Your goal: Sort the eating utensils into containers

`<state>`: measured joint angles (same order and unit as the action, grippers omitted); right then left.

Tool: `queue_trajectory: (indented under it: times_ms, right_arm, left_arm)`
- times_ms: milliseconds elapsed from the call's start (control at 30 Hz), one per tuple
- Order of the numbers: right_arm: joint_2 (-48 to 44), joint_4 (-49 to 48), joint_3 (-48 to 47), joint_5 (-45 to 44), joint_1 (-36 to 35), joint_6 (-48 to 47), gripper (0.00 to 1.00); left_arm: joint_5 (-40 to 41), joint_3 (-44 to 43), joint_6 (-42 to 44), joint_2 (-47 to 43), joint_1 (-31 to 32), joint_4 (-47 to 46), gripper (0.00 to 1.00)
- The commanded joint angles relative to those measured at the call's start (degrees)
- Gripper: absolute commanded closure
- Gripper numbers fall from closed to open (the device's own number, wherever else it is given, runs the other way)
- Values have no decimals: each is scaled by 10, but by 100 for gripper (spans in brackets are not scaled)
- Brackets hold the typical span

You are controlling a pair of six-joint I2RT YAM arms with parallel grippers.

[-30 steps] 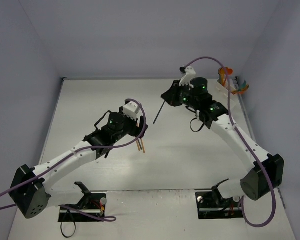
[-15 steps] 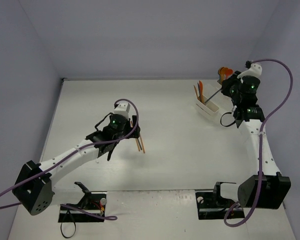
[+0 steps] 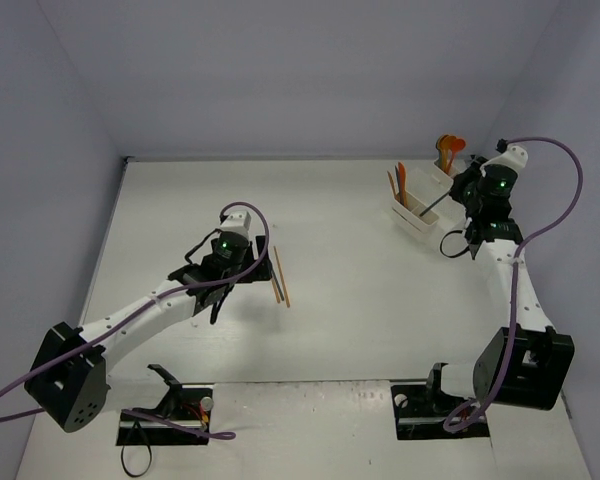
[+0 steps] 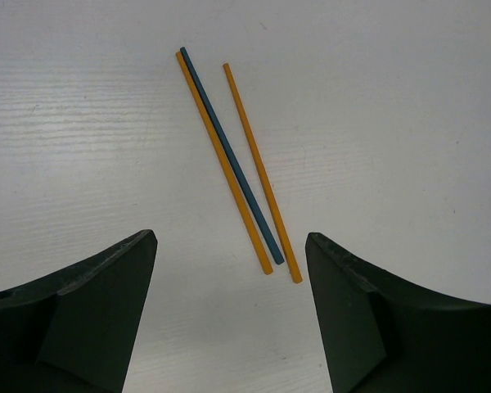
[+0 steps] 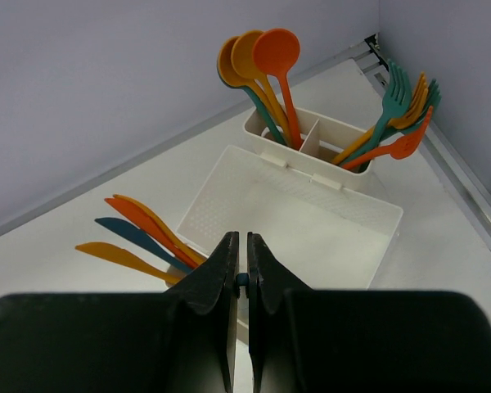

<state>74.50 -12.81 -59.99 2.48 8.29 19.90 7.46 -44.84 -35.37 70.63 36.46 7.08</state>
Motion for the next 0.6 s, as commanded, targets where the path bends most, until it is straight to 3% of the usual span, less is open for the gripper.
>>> queue_trajectory:
  times_ms: [0,300,433,567]
  right_arm:
    - [18,-105,12,-14,4,16,100]
    - [38,-168,68,7,2,20,98]
    - [28,-169,78,9,-2,13,86]
    - [-2,-155,71,12,-2,-2,66]
  left_arm:
    - [-5,-5,-12,-8,-5,-19,29]
    - [-6,2,-39,5,-5,-15,29]
    - [-10,-3,-58,28,-5,-9,29]
    - [-4,-16,-82,50,-5,6,29]
